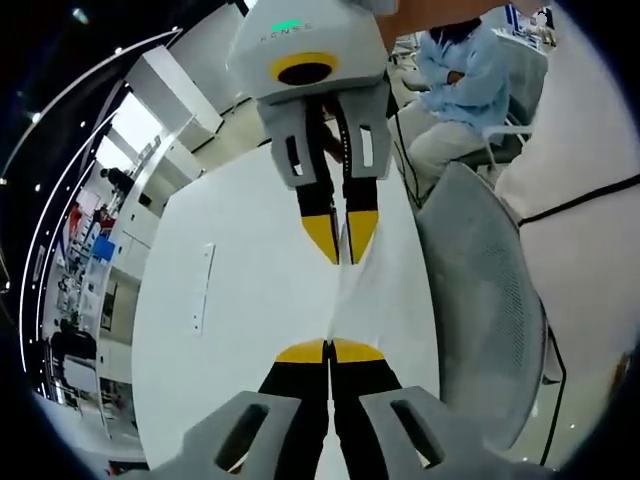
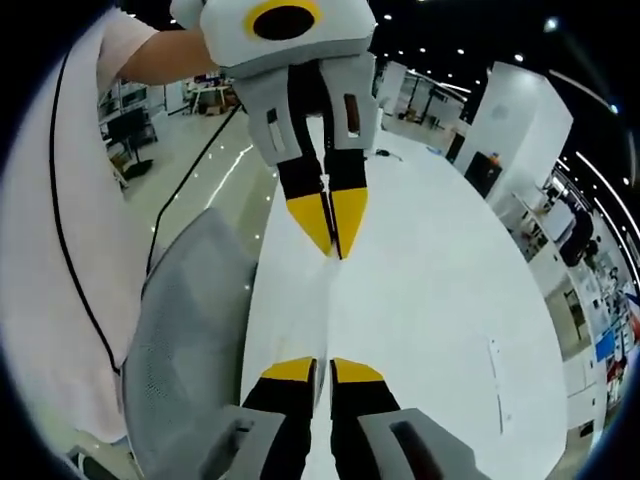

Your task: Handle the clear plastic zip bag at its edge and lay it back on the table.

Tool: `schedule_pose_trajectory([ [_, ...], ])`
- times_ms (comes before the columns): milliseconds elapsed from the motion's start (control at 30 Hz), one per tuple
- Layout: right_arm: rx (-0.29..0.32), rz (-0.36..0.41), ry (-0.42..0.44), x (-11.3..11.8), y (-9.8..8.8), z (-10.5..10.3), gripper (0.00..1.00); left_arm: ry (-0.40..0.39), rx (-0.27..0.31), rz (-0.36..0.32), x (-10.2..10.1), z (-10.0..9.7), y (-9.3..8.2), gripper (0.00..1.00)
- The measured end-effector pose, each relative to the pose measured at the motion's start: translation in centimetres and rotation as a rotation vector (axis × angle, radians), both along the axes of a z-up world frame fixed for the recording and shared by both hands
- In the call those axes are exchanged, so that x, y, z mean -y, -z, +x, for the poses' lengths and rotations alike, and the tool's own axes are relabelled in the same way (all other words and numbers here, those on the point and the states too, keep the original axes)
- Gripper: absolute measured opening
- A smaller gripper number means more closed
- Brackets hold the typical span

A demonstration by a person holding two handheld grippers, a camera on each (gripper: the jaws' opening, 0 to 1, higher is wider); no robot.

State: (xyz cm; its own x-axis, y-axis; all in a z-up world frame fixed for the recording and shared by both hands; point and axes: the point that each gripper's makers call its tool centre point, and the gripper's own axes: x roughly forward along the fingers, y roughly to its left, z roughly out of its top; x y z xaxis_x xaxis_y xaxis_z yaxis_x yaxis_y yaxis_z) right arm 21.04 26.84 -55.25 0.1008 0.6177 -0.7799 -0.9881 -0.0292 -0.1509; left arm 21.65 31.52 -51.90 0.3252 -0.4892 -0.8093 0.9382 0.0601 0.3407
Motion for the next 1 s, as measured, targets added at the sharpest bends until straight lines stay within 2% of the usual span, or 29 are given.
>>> schedule_pose_trajectory([
  [700, -0.017, -0.008, 0.008, -0.01, 0.68, -0.19, 0.00, -0.004, -0.002, -0.009, -0.06, -0.07, 0.32, 0.00],
  [1000, 0.001, -0.013, 0.007, 0.17, 0.66, 0.12, 0.00, -0.008, -0.011, -0.003, -0.17, -0.12, 0.63, 0.00],
])
